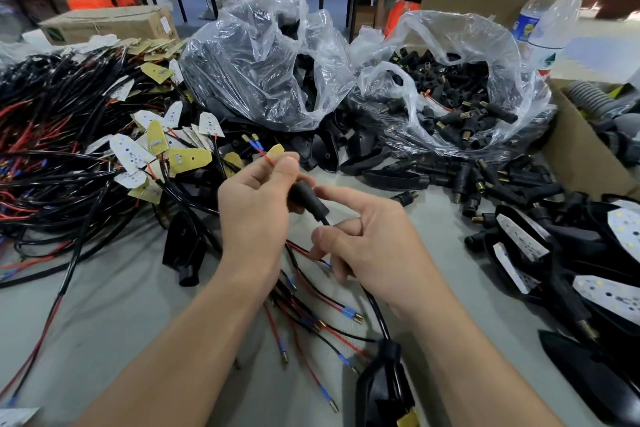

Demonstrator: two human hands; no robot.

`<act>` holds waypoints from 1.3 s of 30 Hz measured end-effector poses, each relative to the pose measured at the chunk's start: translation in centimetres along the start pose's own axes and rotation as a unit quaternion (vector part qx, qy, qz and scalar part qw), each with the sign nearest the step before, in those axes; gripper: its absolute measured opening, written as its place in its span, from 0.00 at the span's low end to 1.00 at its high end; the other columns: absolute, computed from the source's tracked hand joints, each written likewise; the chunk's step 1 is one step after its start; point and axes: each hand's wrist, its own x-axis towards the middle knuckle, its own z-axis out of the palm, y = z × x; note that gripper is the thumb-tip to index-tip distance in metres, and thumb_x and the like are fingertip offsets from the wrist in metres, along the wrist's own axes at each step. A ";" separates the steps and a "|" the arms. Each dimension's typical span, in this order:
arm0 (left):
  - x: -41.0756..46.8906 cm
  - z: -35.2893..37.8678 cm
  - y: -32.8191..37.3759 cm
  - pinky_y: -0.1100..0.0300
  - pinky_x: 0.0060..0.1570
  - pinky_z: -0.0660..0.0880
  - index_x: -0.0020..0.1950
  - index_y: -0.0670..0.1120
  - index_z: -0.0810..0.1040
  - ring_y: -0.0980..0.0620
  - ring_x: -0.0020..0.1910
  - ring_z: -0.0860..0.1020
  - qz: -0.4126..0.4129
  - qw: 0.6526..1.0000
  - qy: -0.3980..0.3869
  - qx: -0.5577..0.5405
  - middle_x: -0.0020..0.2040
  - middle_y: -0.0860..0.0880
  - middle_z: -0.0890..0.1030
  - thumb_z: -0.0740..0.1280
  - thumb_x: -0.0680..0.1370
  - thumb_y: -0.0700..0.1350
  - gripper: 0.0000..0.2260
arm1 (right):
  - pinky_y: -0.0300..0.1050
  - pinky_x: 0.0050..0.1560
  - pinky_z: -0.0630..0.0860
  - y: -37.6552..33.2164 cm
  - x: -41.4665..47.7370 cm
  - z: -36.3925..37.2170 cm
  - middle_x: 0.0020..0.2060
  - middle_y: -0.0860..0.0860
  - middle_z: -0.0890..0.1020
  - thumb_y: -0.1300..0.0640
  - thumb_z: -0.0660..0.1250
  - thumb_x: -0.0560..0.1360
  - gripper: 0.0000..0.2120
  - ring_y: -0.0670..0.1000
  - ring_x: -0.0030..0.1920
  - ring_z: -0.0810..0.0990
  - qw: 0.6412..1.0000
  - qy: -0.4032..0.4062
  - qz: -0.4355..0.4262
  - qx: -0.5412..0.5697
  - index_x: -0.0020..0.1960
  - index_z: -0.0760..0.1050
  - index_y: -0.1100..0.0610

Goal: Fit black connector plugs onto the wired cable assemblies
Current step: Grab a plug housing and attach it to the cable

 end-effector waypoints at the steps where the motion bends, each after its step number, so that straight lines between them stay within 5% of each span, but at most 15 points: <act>1: -0.1 0.1 -0.1 0.60 0.34 0.78 0.44 0.48 0.85 0.51 0.32 0.80 -0.001 1.000 -0.020 0.009 0.34 0.48 0.84 0.70 0.81 0.40 0.07 | 0.44 0.31 0.71 0.0 0.0 -0.1 0.30 0.59 0.84 0.63 0.72 0.76 0.26 0.51 0.24 0.73 1.000 0.001 -0.005 -0.010 0.69 0.77 0.43; 6: -0.2 0.1 -0.2 0.65 0.38 0.78 0.40 0.50 0.87 0.55 0.36 0.82 -0.005 0.997 -0.067 0.035 0.37 0.48 0.87 0.71 0.80 0.41 0.10 | 0.41 0.29 0.73 0.3 0.1 -0.5 0.25 0.56 0.81 0.59 0.77 0.68 0.31 0.50 0.24 0.75 0.999 0.031 -0.001 -0.032 0.67 0.76 0.40; 10: -0.3 0.0 -0.6 0.54 0.46 0.80 0.43 0.54 0.88 0.52 0.45 0.85 -0.017 0.995 -0.076 0.054 0.43 0.50 0.88 0.69 0.81 0.49 0.10 | 0.44 0.31 0.74 0.5 0.3 -0.3 0.27 0.57 0.82 0.52 0.72 0.71 0.07 0.52 0.26 0.78 0.998 0.041 0.019 -0.032 0.48 0.85 0.45; 12: -0.1 -0.1 -0.7 0.58 0.46 0.77 0.43 0.53 0.88 0.53 0.45 0.86 0.005 0.995 -0.056 0.079 0.42 0.53 0.88 0.69 0.81 0.49 0.10 | 0.45 0.32 0.73 0.5 0.3 -0.2 0.30 0.57 0.84 0.52 0.71 0.72 0.06 0.54 0.28 0.79 0.998 0.036 0.032 -0.029 0.41 0.85 0.54; 18: 2.9 -2.3 0.5 0.68 0.28 0.71 0.41 0.47 0.84 0.56 0.28 0.79 0.019 0.998 0.061 0.018 0.31 0.49 0.85 0.67 0.82 0.43 0.11 | 0.43 0.33 0.69 0.1 -0.5 -1.5 0.29 0.54 0.79 0.51 0.74 0.70 0.10 0.50 0.30 0.73 0.988 -0.121 0.059 -0.073 0.37 0.82 0.58; 24: 3.3 -2.9 0.8 0.67 0.28 0.73 0.47 0.46 0.83 0.58 0.28 0.78 0.010 0.994 0.095 -0.044 0.35 0.51 0.86 0.65 0.84 0.45 0.10 | 0.42 0.37 0.70 -0.8 -1.1 -2.6 0.37 0.56 0.83 0.51 0.71 0.73 0.08 0.55 0.35 0.76 0.976 -0.194 0.098 0.023 0.40 0.85 0.55; 28: 1.9 -1.6 1.1 0.59 0.36 0.81 0.60 0.52 0.81 0.49 0.44 0.86 -0.038 0.996 -0.055 -0.061 0.54 0.46 0.86 0.68 0.78 0.52 0.12 | 0.34 0.31 0.75 -0.6 -0.1 -2.9 0.36 0.52 0.85 0.53 0.75 0.69 0.07 0.45 0.32 0.80 0.956 0.009 0.112 0.272 0.36 0.85 0.56; 31: -0.2 -0.3 0.2 0.58 0.50 0.81 0.61 0.56 0.83 0.53 0.52 0.85 0.002 0.981 -0.189 0.044 0.54 0.53 0.87 0.71 0.70 0.55 0.19 | 0.33 0.30 0.76 -0.3 1.0 -3.3 0.37 0.53 0.84 0.55 0.72 0.65 0.07 0.45 0.31 0.76 0.904 0.130 0.088 0.397 0.36 0.86 0.57; 33: -1.5 0.4 -0.5 0.53 0.60 0.79 0.61 0.59 0.83 0.56 0.56 0.84 0.029 0.954 -0.266 0.137 0.55 0.57 0.86 0.70 0.71 0.57 0.18 | 0.33 0.31 0.76 -0.1 1.2 -3.3 0.36 0.52 0.84 0.56 0.72 0.67 0.05 0.45 0.31 0.76 0.903 0.155 0.079 0.393 0.36 0.87 0.56; 35: -1.9 0.8 -1.0 0.49 0.62 0.78 0.60 0.60 0.84 0.57 0.56 0.84 0.033 0.943 -0.272 0.186 0.54 0.58 0.86 0.70 0.73 0.55 0.16 | 0.33 0.31 0.75 0.2 1.2 -3.4 0.35 0.51 0.85 0.59 0.71 0.73 0.09 0.44 0.30 0.76 0.906 0.174 0.078 0.377 0.36 0.87 0.56; 39: -1.4 0.6 -1.5 0.54 0.56 0.79 0.57 0.53 0.86 0.54 0.52 0.86 -0.051 0.969 -0.229 0.075 0.51 0.53 0.88 0.73 0.77 0.44 0.10 | 0.35 0.32 0.76 0.6 1.3 -3.9 0.38 0.53 0.84 0.59 0.72 0.71 0.04 0.45 0.30 0.75 0.901 0.177 0.057 0.391 0.40 0.86 0.57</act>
